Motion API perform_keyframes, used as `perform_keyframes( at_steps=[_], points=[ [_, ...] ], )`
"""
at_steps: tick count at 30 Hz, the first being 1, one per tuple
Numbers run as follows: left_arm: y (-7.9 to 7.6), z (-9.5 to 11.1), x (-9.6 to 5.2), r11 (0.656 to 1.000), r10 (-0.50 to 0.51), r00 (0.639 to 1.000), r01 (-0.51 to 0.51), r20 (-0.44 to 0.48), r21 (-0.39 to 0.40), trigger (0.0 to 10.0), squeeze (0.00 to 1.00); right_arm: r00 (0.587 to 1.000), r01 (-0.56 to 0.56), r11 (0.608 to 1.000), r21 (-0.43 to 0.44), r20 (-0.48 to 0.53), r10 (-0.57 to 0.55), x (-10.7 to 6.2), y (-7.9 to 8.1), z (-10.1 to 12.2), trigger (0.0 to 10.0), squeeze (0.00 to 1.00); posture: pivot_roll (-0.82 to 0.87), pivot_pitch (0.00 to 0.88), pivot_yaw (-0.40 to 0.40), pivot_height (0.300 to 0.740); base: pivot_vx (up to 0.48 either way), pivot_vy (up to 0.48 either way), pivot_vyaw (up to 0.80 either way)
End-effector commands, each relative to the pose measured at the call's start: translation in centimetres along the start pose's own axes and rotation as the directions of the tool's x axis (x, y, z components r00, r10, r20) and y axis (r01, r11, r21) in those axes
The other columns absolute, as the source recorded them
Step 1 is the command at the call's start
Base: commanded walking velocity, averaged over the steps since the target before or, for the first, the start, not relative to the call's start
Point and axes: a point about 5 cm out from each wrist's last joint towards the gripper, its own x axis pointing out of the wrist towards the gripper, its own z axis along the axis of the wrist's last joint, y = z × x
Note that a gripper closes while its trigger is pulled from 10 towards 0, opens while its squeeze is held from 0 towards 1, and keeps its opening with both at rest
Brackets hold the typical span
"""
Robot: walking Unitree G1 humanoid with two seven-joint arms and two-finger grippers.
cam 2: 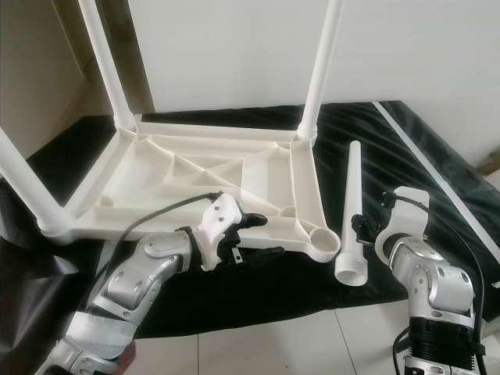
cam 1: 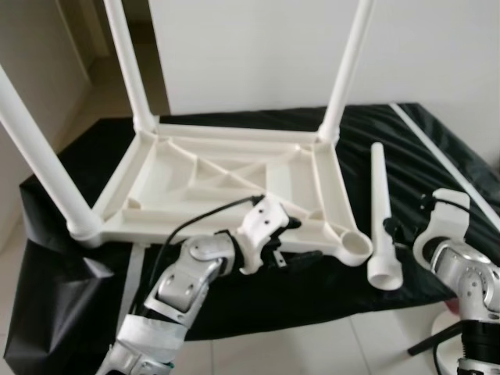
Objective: Building children table
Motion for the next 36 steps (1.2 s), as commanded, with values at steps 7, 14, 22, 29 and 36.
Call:
perform_keyframes(
  at_steps=[7, 14, 22, 29, 36],
  points=[
    [-0.4, -0.3, -0.1, 1.000, 0.009, 1.000, -0.010, -0.010, -0.021, 10.0, 0.00, 0.980, 0.054, 0.998, -0.032, 0.195, -0.047, -0.7, 0.4, 0.4, 10.0, 0.00, 0.01, 0.000, -0.009, 0.740, 0.000, 0.000, 0.00],
    [-0.6, -0.3, 0.0, 1.000, 0.009, 1.000, -0.009, -0.007, -0.027, 10.0, 0.00, 0.947, 0.076, 0.996, -0.051, 0.317, -0.057, -1.4, 1.5, 0.2, 10.0, 0.00, 0.01, 0.000, -0.011, 0.740, 0.000, 0.000, 0.00],
    [-0.7, -0.2, 0.0, 0.999, 0.013, 1.000, -0.013, -0.004, -0.034, 10.0, 0.00, 0.921, 0.112, 0.994, 0.005, 0.376, -0.106, -2.2, 2.8, -1.7, 10.0, 0.00, 0.01, 0.000, -0.013, 0.740, 0.000, 0.000, 0.00],
    [-0.7, -0.2, -0.2, 0.999, 0.020, 1.000, -0.020, -0.003, -0.044, 10.0, 0.00, 0.906, 0.235, 0.972, 0.003, 0.361, -0.220, -2.4, 0.6, -3.7, 10.0, 0.00, 0.01, 0.000, -0.011, 0.740, 0.000, 0.000, 0.00],
    [-0.7, -0.1, -0.1, 0.999, 0.022, 1.000, -0.022, -0.002, -0.044, 10.0, 0.00, 0.915, 0.226, 0.973, 0.056, 0.331, -0.232, -2.2, 0.4, -4.5, 10.0, 0.00, 0.01, 0.000, -0.012, 0.740, 0.000, 0.000, 0.00]
  ],
)
